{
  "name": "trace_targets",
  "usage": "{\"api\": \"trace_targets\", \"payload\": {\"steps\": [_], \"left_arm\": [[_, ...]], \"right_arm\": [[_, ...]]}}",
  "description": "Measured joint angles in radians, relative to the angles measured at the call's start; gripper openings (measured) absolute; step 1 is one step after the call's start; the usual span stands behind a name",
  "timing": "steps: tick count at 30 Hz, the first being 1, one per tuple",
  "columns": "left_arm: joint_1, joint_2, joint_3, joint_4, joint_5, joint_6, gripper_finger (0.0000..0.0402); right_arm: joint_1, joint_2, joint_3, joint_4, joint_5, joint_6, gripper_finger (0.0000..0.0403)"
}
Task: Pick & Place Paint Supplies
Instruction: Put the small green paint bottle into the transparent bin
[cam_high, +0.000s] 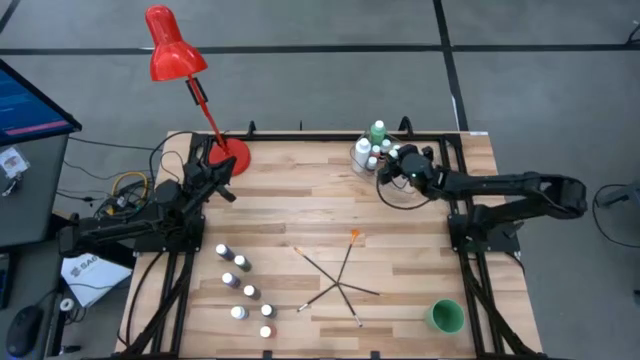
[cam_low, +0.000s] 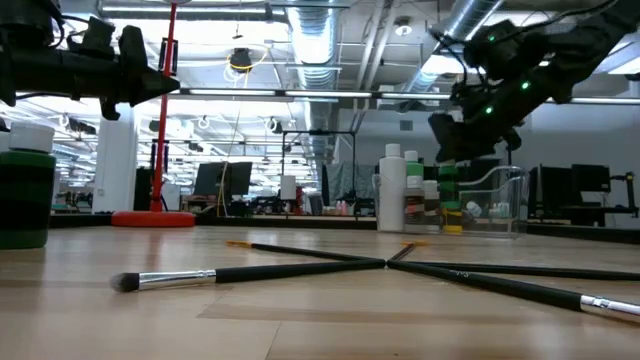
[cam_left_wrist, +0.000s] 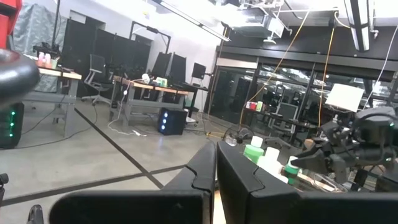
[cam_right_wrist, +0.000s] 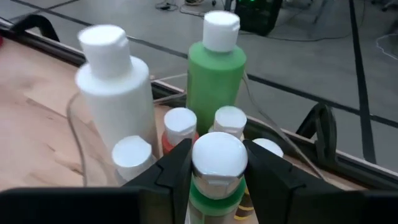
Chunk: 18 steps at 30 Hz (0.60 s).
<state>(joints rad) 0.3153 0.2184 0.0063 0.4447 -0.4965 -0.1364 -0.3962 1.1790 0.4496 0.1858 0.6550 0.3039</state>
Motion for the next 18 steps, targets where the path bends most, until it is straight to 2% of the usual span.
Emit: {"api": "trace_targets", "payload": {"steps": [9,18], "left_arm": [[0.0,0.0,0.0,0.007,0.0,0.0,0.0008],[0.0,0.0,0.0,0.009,0.0,0.0,0.0008]], "right_arm": [[-0.034,0.16,0.0,0.123,0.0,0.015,0.0126],[-0.038,0.249,0.0,0.222,0.0,0.02,0.0129]]}}
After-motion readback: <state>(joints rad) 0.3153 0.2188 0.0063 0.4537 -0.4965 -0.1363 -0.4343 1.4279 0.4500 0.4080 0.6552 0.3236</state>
